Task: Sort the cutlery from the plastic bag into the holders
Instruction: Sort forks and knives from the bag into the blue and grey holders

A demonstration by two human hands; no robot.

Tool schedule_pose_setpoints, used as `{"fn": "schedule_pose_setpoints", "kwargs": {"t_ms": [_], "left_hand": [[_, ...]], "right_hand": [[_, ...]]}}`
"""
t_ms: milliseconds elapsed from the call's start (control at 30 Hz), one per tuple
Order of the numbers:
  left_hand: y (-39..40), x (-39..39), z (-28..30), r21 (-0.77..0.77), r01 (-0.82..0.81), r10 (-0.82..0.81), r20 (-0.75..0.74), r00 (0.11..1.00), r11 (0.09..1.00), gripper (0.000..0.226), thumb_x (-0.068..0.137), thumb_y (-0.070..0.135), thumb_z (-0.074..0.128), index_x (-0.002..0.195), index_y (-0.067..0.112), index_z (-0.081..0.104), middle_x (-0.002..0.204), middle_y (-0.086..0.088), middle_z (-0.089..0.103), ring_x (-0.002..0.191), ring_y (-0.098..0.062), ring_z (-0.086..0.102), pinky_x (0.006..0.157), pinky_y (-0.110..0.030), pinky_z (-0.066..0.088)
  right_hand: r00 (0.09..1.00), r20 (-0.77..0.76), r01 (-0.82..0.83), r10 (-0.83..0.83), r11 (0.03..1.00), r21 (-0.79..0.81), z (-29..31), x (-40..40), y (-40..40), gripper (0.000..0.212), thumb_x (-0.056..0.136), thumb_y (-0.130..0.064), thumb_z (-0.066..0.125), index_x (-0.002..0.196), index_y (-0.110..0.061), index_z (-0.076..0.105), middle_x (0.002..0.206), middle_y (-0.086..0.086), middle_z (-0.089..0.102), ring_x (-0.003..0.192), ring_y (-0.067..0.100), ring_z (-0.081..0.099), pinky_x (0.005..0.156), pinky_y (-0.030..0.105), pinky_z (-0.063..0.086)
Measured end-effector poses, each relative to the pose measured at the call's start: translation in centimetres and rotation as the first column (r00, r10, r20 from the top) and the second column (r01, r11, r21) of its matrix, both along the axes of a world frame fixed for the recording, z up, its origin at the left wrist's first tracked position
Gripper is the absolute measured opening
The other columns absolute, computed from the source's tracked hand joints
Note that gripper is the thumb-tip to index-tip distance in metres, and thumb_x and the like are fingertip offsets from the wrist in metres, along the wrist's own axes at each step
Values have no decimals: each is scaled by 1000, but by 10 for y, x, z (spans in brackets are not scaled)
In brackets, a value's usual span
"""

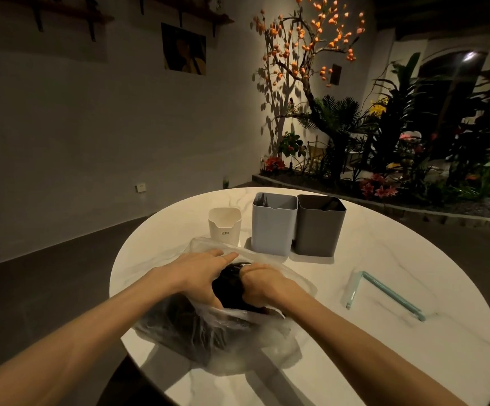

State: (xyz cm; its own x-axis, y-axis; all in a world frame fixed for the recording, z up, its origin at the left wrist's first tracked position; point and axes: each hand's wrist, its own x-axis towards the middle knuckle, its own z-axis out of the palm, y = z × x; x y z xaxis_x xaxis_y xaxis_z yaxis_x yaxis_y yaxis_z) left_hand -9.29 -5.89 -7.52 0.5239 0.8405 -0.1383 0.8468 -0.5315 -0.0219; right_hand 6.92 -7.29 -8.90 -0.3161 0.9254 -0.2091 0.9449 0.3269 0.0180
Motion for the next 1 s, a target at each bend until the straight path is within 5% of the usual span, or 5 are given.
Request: {"fn": "schedule_pose_setpoints", "kwargs": {"t_ms": [333,667,800,900,1000], "left_hand": [[2,31,3,128,108,-142,300,943,986,71,71,53,83,133,31,57,135,11,48,120,-10,44,102,-28,43],[-1,97,4,-305,194,113,755,646,932,13,88,21,77,93,31,71,80,15,73,69,-2,69,70,-17,54],[-6,114,2,-447,253,250,794,554,858,29,93,29,71,72,13,60,50,7,54,43,-10,44,49,-19,39],[-8,124,-5,-556,327,421,814,402,764,38,92,21,72,63,17,47,52,1,39,43,-11,29,43,-23,27],[-10,140,-12,-585,424,508,811,291,692,50,93,18,67,51,21,40,48,4,32,40,-9,22,41,-21,21]], "right_hand": [[983,56,-168,176,977,-133,45,27,4,3,100,-16,54,98,-17,56,88,2,58,84,22,57,76,32,47],[995,29,-92,98,982,-164,112,66,-8,19,91,-23,72,106,-10,70,70,-2,68,55,9,64,57,21,55],[998,-47,-48,43,995,-92,142,100,-13,41,79,-38,84,114,-21,69,101,-2,73,88,13,71,85,31,59],[963,-265,6,51,977,212,159,132,-23,73,70,-62,79,131,-27,59,129,-8,59,116,11,56,98,32,48],[677,-715,222,174,878,424,142,155,-30,78,72,-66,73,137,-28,52,134,-8,52,118,5,51,93,20,41]]}}
